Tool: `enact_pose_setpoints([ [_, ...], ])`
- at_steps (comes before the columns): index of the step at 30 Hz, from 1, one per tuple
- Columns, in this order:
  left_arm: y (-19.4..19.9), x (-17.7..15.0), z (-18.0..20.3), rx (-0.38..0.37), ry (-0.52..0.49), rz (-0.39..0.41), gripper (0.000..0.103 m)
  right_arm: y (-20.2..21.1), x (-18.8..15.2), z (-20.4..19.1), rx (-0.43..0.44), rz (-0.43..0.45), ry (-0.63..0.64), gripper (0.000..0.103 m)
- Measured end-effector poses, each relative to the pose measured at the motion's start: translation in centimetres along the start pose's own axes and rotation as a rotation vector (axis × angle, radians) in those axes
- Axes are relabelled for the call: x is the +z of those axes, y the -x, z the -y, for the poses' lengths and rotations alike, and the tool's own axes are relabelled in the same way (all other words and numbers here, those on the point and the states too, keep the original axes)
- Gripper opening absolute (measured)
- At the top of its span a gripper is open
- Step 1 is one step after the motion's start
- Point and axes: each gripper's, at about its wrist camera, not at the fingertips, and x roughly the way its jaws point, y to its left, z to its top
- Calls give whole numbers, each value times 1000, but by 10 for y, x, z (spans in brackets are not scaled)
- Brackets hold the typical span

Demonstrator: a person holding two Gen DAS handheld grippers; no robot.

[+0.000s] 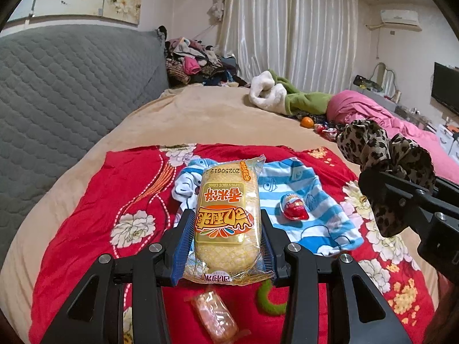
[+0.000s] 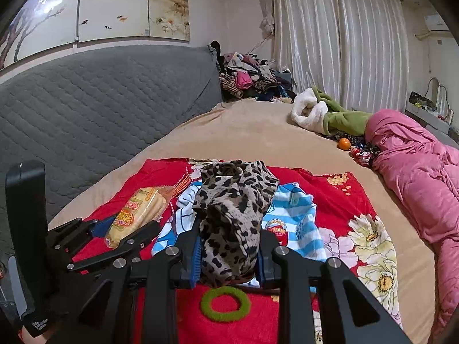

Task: Organize objects
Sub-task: 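Lift the bun and leopard scrunchie and carry both over the striped shirt, then lower the bun onto the shirt with the left tool while the right tool lowers the scrunchie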

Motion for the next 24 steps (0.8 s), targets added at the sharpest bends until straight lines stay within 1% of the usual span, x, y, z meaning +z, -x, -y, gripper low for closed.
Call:
enact_pose_setpoints([
  [8, -35, 5, 4, 1, 0, -26, 45, -34, 2, 10, -1, -26, -4, 29],
  [23, -113, -6, 11, 3, -12, -100, 45, -102, -18, 42, -4, -102, -51, 29],
  [24, -118, -7, 12, -6, -7, -105, 45, -106, -20, 44, -5, -107, -55, 29],
])
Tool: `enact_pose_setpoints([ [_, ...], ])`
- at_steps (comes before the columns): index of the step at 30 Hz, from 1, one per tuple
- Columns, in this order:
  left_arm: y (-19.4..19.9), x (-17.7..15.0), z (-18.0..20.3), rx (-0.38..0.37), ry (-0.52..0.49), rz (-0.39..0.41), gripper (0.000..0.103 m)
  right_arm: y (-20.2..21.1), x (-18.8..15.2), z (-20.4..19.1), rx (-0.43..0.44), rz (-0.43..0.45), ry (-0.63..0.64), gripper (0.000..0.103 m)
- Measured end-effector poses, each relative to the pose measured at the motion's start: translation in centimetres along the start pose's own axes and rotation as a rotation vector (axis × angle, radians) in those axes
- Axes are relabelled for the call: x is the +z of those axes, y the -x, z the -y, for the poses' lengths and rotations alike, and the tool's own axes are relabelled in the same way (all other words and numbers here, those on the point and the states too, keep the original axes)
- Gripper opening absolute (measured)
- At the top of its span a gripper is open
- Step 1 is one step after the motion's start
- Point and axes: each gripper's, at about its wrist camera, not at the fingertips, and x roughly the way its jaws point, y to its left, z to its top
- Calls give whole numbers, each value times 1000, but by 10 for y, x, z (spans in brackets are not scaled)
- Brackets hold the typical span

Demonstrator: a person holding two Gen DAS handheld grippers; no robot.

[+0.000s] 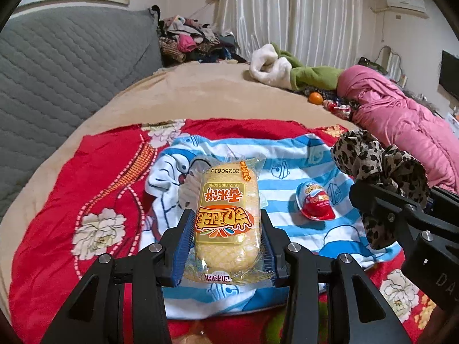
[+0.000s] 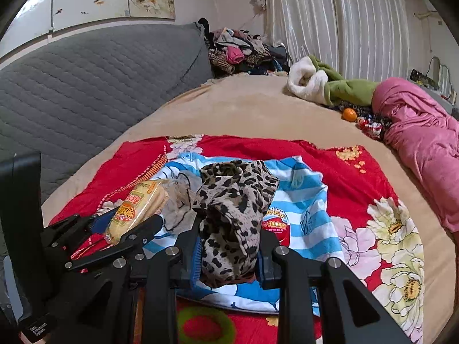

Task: Organize objects
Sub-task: 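Lower the bun onto the shirt with the left tool while the right tool lowers the scrunchie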

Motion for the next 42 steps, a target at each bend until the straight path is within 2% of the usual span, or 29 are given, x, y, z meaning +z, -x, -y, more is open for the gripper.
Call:
enact_pose_setpoints([
  [20, -72, -14, 13, 1, -43, -97, 45, -65, -33, 28, -44, -138, -32, 29],
  [34, -93, -27, 23, -35, -45, -147, 45, -92, -55, 32, -43, -223, -41, 29],
  [42, -93, -28, 21, -28, -36, -160, 46, -93, -58, 36, -35, -231, -58, 29],
])
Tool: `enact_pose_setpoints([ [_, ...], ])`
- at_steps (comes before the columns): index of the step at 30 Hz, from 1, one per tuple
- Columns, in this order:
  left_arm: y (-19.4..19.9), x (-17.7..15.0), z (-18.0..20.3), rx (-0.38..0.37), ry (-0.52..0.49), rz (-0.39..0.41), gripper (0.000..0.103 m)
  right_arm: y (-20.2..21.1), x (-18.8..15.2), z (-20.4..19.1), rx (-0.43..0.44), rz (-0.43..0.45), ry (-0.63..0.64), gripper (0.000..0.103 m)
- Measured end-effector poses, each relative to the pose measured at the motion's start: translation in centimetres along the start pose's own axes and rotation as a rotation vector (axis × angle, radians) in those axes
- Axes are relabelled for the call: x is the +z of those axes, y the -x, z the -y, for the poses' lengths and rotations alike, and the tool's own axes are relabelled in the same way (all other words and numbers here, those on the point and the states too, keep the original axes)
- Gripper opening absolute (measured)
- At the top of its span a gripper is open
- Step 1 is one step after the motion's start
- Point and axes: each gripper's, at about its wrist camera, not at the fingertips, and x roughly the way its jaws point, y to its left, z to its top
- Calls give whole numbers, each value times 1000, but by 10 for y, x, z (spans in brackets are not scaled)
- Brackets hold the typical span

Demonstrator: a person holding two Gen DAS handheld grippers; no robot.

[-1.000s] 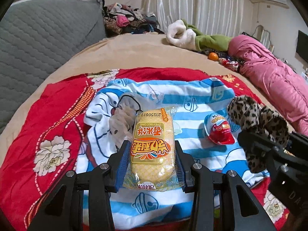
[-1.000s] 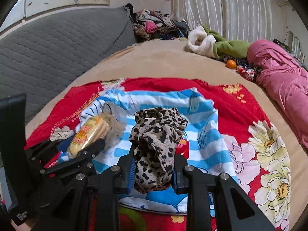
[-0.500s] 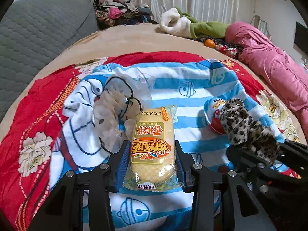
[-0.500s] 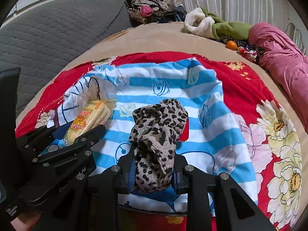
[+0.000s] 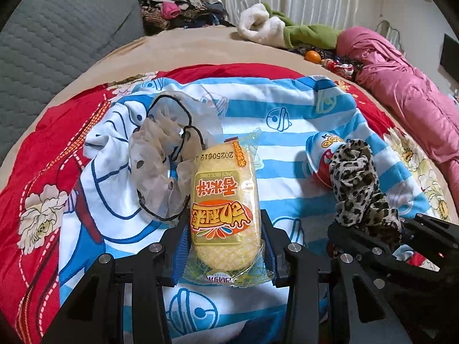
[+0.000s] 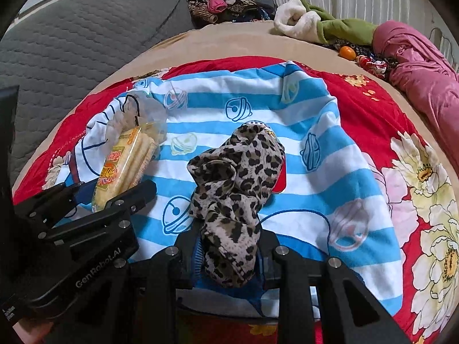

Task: Organize objects
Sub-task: 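Lower the bun onto the shirt with the left tool while the right tool lowers the scrunchie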

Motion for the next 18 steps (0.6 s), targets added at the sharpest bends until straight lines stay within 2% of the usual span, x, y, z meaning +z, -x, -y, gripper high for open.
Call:
enact_pose_setpoints([
  [7, -9, -3, -5, -6, 27, -51, 46, -3, -1, 1, 4, -16, -6, 29],
  [12, -10, -4, -5, 3, 20, -63, 48, -8, -2, 2, 3, -33, -10, 33],
  [13, -9, -5, -5, 3, 19, -66, 51, -8, -2, 3, 3, -36, -11, 35],
  [15, -8, -6, -6, 8, 23, -76, 58, -8, -2, 3, -1, -37, -13, 45],
  [16, -7, -7, -8, 10, 28, -78, 64, -7, -2, 3, -4, -36, -13, 46],
  [18, -4, -7, -11, 15, 43, -78, 68, -6, -2, 4, -10, -35, -17, 51],
])
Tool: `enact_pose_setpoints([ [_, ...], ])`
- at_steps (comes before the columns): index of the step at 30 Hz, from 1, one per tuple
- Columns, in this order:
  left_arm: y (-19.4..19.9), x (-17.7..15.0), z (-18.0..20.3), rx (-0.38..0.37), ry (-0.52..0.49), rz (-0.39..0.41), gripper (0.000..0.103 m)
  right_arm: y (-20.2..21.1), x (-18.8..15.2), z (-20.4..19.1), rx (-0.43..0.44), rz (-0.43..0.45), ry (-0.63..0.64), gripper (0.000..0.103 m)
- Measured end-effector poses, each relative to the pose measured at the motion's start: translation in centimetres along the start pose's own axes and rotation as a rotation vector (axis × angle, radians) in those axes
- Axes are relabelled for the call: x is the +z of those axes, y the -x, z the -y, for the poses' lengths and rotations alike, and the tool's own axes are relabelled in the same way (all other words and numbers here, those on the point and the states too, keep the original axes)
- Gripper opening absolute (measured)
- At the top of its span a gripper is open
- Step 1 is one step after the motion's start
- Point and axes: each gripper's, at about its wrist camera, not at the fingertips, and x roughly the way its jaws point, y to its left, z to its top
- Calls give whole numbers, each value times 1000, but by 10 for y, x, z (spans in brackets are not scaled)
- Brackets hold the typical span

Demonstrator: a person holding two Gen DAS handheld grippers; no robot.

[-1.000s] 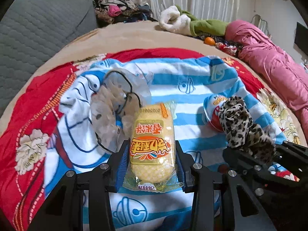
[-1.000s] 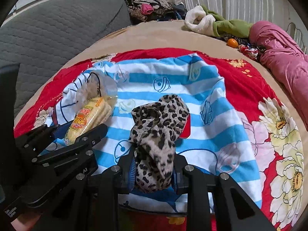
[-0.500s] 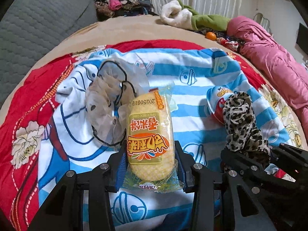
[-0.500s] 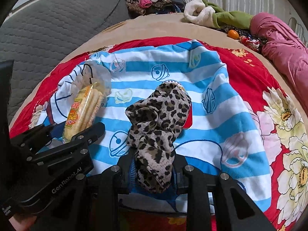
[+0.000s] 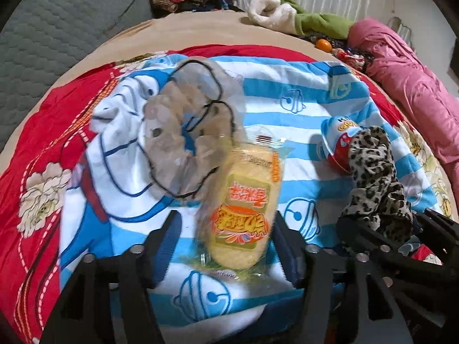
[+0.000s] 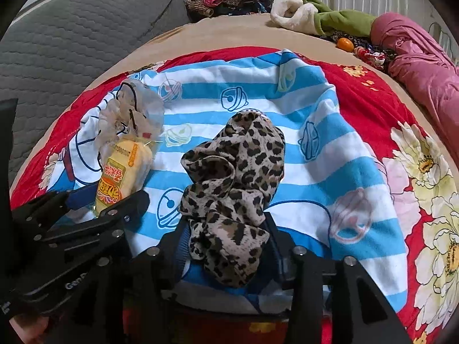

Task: Organize objects
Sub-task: 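Lower the bun onto the shirt with the left tool while the right tool lowers the scrunchie, then open both tools to release the bun and scrunchie on the shirt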

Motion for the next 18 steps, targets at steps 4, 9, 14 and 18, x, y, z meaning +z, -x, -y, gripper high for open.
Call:
enact_pose_setpoints([
  [4, 7, -2, -6, 4, 10, 4, 75, 5, 0, 1, -8, 5, -5, 60],
  [9, 13, -6, -8, 11, 3, -13, 78, 15, 0, 1, -3, 15, -13, 72],
  [14, 22, -13, -9, 21, -1, -29, 78, 24, -2, 2, -3, 17, -23, 83],
  [18, 35, -15, -13, 0, 24, -26, 79, 33, -4, 3, -4, 17, -26, 84],
])
